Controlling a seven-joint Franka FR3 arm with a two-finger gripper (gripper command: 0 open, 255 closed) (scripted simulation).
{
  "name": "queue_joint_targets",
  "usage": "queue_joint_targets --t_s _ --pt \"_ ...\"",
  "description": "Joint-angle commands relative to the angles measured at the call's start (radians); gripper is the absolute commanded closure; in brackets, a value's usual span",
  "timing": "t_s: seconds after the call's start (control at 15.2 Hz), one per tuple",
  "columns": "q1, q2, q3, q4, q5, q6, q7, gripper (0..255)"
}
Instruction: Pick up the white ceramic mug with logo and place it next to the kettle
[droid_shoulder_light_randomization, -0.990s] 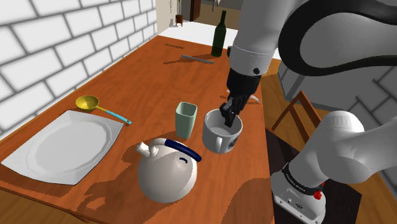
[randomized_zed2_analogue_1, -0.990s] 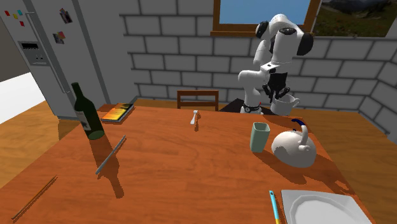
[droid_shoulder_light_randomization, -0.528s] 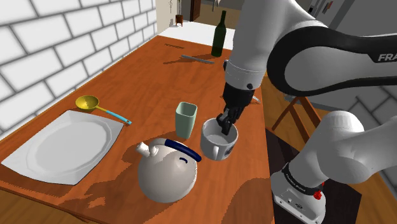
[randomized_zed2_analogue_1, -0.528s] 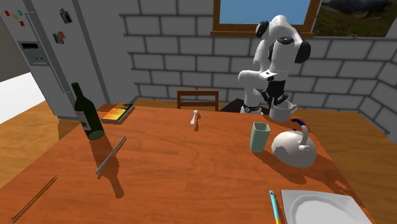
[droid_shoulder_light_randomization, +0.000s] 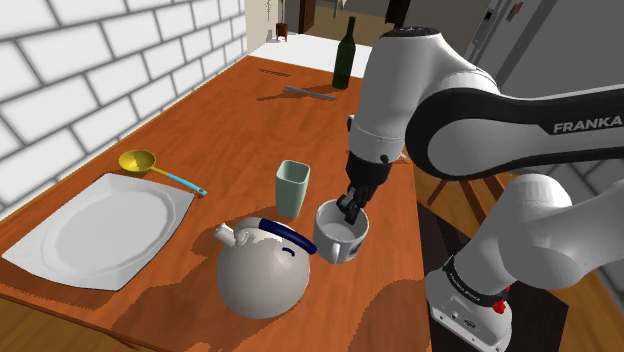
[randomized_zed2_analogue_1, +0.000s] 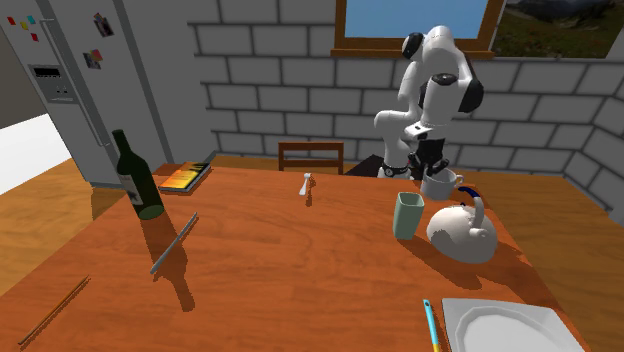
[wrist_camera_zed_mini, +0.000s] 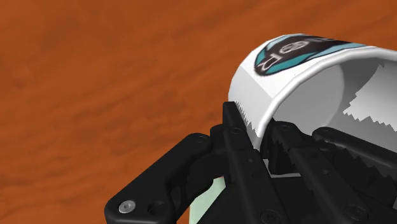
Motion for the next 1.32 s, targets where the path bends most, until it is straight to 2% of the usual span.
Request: queue_joint_targets --t_s 0.0,0.79,1.25 --pt "0.002 0.013 0.009 -0.021 0.007 0.034 -0.001 255" --pt "0.009 0.121 0.056 -0.127 0.048 0.248 -0.015 255" --pt "0.009 0.121 0.056 -0.127 0.048 0.248 -0.015 255"
